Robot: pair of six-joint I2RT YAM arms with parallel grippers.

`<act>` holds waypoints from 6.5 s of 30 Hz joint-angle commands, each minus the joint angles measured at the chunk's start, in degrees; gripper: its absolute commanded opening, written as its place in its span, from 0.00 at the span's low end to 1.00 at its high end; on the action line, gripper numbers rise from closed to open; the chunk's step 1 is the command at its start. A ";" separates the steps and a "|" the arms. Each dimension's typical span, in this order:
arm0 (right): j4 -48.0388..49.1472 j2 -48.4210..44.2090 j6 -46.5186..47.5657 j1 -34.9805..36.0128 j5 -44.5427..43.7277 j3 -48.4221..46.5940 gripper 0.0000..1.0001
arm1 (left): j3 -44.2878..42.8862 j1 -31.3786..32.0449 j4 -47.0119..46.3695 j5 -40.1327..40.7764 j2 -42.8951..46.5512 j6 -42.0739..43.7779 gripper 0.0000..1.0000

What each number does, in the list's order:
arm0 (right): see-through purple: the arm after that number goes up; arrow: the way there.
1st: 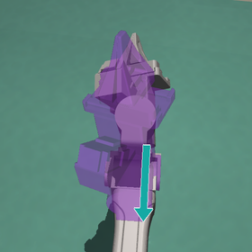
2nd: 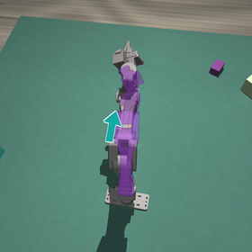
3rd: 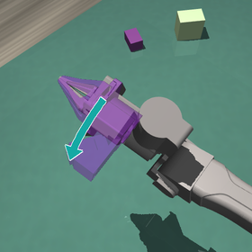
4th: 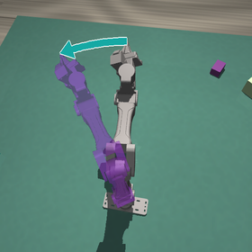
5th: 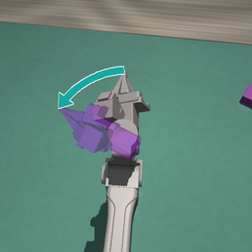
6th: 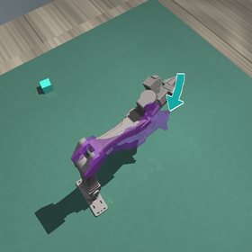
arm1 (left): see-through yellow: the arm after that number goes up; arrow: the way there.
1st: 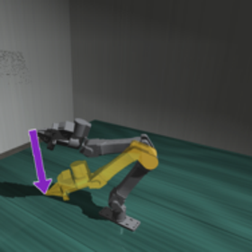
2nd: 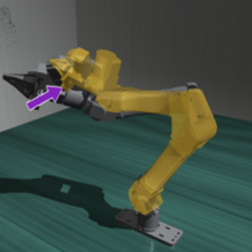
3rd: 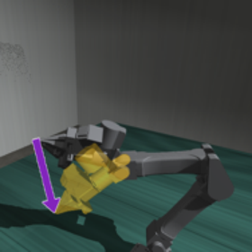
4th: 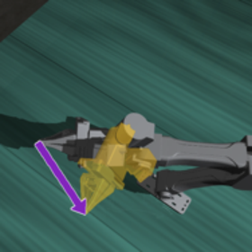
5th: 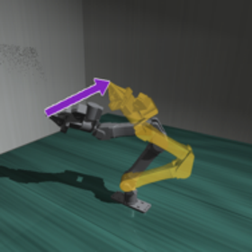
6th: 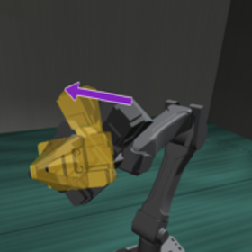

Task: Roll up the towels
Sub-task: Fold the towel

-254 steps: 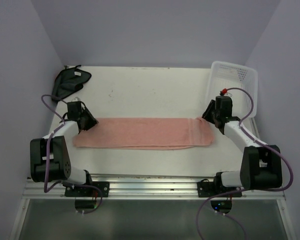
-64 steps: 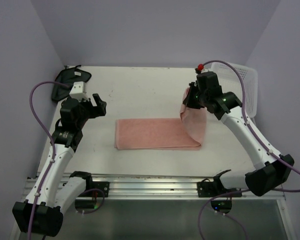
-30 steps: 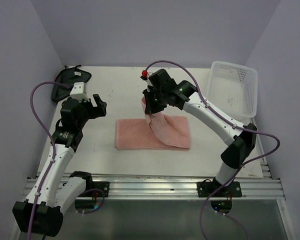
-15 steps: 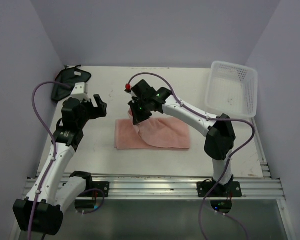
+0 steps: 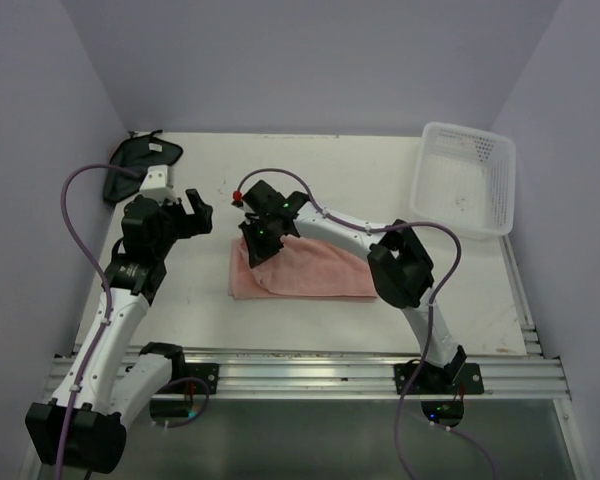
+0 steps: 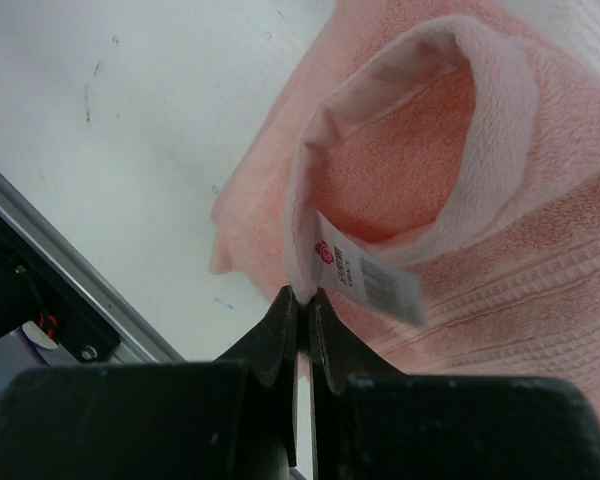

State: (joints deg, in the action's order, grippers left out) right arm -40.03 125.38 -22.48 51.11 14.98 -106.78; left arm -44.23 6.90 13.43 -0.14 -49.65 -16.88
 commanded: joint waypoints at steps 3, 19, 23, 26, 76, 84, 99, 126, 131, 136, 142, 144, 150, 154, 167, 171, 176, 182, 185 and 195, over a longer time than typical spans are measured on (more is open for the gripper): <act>4.52 0.47 -1.25 0.65 3.47 -0.45 0.00 | -0.07 0.40 -0.51 0.58 0.61 0.27 0.87; 4.43 1.01 -2.39 2.85 2.77 -1.41 0.00 | -0.07 0.40 -0.51 0.76 0.87 0.19 0.87; 4.09 1.09 -2.57 3.55 2.16 -1.94 0.00 | -0.07 0.40 -0.42 0.76 0.87 0.19 0.87; 2.42 0.57 -2.39 3.73 1.11 -2.73 0.00 | -0.07 0.40 -0.34 0.93 0.96 0.19 0.87; 10.59 -4.16 -8.38 4.96 10.07 1.22 0.37 | 0.02 0.40 -0.33 2.95 2.10 0.19 0.87; 4.00 -17.70 -3.01 -0.29 -1.61 12.88 0.13 | 0.19 0.49 -0.25 2.60 0.96 -0.25 0.87; 4.60 -25.98 2.79 -17.10 -20.16 30.23 0.00 | 2.83 0.40 -1.74 -10.14 -5.11 -7.46 0.87; 8.57 -8.23 3.67 -26.93 -26.32 24.53 0.00 | 12.76 0.83 -4.55 -14.89 -5.81 -14.75 0.85; 7.69 -6.29 5.34 -27.56 -25.88 21.18 0.00 | 12.50 5.21 -6.84 -12.44 -8.53 -14.84 0.83; 7.69 -5.50 5.87 -27.91 -25.09 20.65 0.00 | 11.88 12.08 -8.68 -8.04 -13.62 -14.76 0.78; 8.56 -5.59 6.05 -28.00 -24.74 22.40 0.00 | 10.65 16.83 -5.87 -3.02 -20.57 -14.49 0.66; 9.27 -5.41 6.04 -28.08 -24.56 23.20 0.00 | 11.00 17.36 -6.48 -3.20 -20.58 -14.84 0.62; 9.53 -4.88 5.87 -28.26 -24.04 23.46 0.00 | 10.39 20.08 -7.10 -2.23 -20.58 -16.34 0.55; 9.45 -5.06 5.96 -28.43 -24.04 23.72 0.00 | 10.13 22.02 -6.58 -1.00 -21.19 -17.04 0.51; 9.97 -4.88 5.69 -28.79 -23.24 24.16 0.00 | 11.97 24.31 -7.01 -0.03 -22.60 -18.45 0.43; 10.06 -4.80 5.69 -28.88 -23.07 24.25 0.00 | 12.67 24.39 -7.89 -0.12 -23.74 -18.97 0.40; 10.06 -4.80 5.69 -28.96 -23.07 24.43 0.00 | 12.94 24.66 -7.90 -0.12 -23.39 -19.59 0.32; 10.06 -4.71 5.69 -29.14 -22.98 24.43 0.00 | 12.76 24.74 -6.58 1.81 -21.63 -19.68 0.13; 9.97 -4.80 5.69 -29.14 -22.98 24.43 0.00 | 12.50 24.74 -5.35 3.22 -20.49 -19.59 0.01; 9.53 -4.45 5.69 -29.32 -22.81 24.08 0.00 | 11.36 24.74 -2.10 5.77 -12.06 -19.94 0.00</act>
State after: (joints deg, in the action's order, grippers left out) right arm -30.81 117.78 -17.28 22.72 -6.87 -84.82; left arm -31.46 31.31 10.22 3.20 -64.45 -36.45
